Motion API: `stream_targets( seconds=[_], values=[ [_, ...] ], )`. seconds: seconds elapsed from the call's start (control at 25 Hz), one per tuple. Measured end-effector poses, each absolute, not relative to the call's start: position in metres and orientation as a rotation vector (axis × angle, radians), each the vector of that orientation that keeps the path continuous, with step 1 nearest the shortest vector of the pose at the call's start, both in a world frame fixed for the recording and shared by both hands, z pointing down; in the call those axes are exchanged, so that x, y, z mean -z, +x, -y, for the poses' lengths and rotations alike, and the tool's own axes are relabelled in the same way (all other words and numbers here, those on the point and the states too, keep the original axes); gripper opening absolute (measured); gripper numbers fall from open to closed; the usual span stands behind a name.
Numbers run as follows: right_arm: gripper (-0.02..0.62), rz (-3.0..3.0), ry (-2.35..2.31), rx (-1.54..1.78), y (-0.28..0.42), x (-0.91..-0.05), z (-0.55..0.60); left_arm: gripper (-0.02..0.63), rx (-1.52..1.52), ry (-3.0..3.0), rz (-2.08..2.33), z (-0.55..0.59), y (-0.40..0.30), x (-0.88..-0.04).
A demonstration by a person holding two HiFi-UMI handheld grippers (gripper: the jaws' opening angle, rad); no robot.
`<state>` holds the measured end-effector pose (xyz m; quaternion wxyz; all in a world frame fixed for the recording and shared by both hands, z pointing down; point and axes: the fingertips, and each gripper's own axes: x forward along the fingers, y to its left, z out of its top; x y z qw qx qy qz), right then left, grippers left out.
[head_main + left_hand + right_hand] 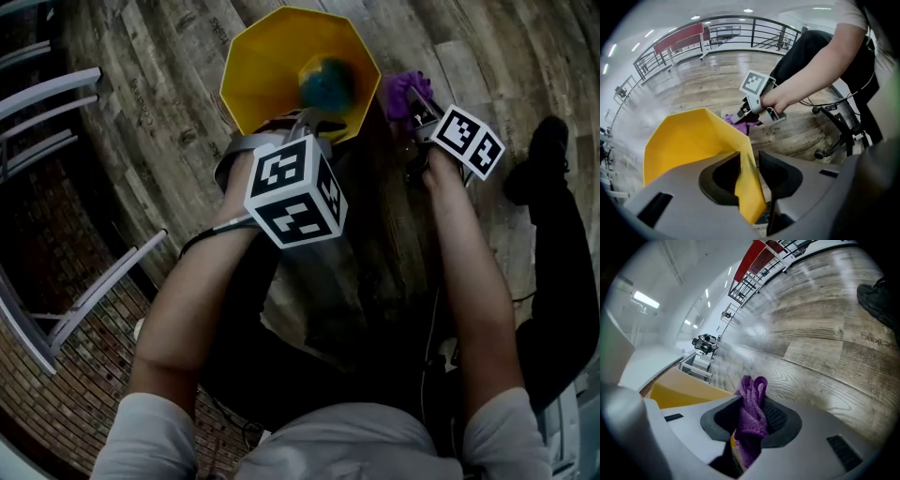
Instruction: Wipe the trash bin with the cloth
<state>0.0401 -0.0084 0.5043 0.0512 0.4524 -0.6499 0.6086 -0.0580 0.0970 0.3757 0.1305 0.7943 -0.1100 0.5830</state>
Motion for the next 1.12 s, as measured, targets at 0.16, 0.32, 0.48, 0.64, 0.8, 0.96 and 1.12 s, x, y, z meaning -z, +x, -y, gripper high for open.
stream_targets(
  seconds=[0.16, 0.32, 0.48, 0.64, 0.8, 0.96, 1.12],
  values=[
    [0.115, 1.989, 1.395, -1.894, 0.06, -0.476, -0.003, 0.153, -1.795, 2.318, 0.283, -0.105, -0.077, -0.364],
    [0.115, 2.0, 1.367, -1.886, 0.064, -0.464, -0.008, 0.16, -1.843, 2.311, 0.275, -0.109, -0.095, -0.36],
    [0.115, 2.027, 1.325, -1.858, 0.055, -0.459, -0.011, 0.16, -1.87, 2.29, 0.224, -0.123, -0.106, -0.364],
    [0.115, 2.039, 1.302, -1.859, 0.046, -0.454, -0.012, 0.16, -1.907, 2.261, 0.222, -0.128, -0.122, -0.366],
    [0.115, 2.022, 1.309, -1.894, 0.047, -0.455, -0.018, 0.16, -1.931, 2.195, 0.271, -0.128, -0.138, -0.383],
    [0.115, 1.99, 1.342, -1.913, 0.056, -0.459, -0.021, 0.143, -1.904, 2.184, 0.331, -0.121, -0.137, -0.387],
    [0.115, 1.994, 1.359, -1.929, 0.06, -0.45, -0.01, 0.094, -1.893, 2.191, 0.322, -0.113, -0.129, -0.382]
  ],
)
